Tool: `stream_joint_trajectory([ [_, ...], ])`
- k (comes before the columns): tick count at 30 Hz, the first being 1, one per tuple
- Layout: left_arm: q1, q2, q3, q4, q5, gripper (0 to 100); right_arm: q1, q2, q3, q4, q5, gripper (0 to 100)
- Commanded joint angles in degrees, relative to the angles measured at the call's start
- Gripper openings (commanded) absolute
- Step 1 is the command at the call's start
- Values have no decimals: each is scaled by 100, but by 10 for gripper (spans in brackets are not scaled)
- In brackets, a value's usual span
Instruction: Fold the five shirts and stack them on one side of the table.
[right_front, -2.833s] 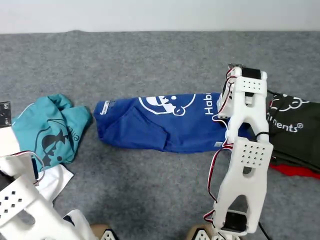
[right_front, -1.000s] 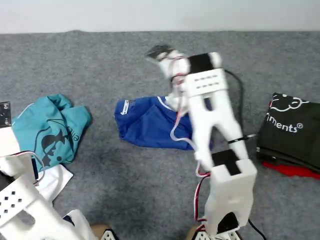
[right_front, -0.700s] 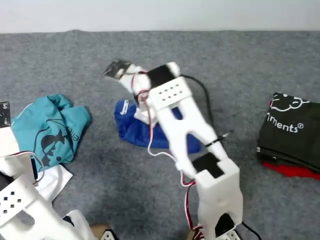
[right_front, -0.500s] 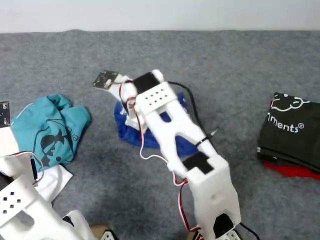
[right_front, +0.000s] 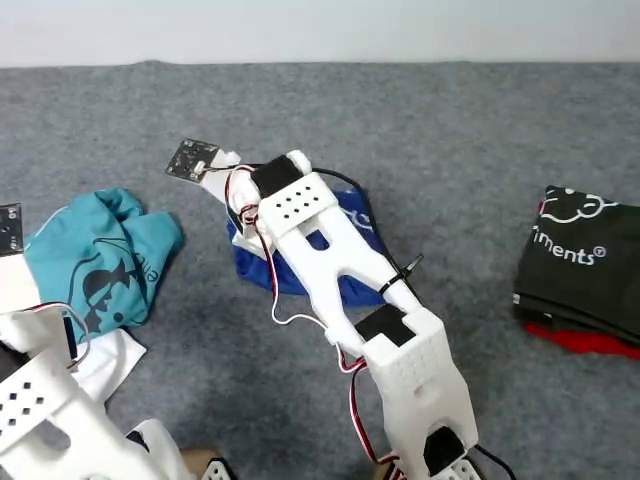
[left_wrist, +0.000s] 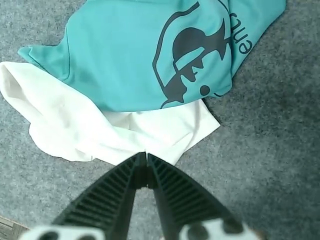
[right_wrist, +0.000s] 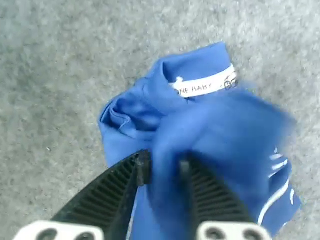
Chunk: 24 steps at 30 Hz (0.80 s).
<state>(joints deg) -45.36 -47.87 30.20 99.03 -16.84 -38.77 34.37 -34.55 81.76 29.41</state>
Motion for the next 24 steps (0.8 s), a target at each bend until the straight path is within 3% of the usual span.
stream_joint_trajectory([
  [1, -9, -114, -13, 105, -26, 6, -127, -101, -35, -66, -9, 211],
  [8, -9, -114, -13, 105, -26, 6, -233, -92, -879, 57, -9, 209],
  [11, -9, -114, -13, 105, -26, 6, 92, -48, -1310, 400, -9, 197],
  [16, -9, -114, -13, 97, -26, 6, 813, -48, -1380, 998, 378, 1],
  [24, -9, -114, -22, 97, -26, 6, 1754, 585, -1389, 1270, 712, 10],
])
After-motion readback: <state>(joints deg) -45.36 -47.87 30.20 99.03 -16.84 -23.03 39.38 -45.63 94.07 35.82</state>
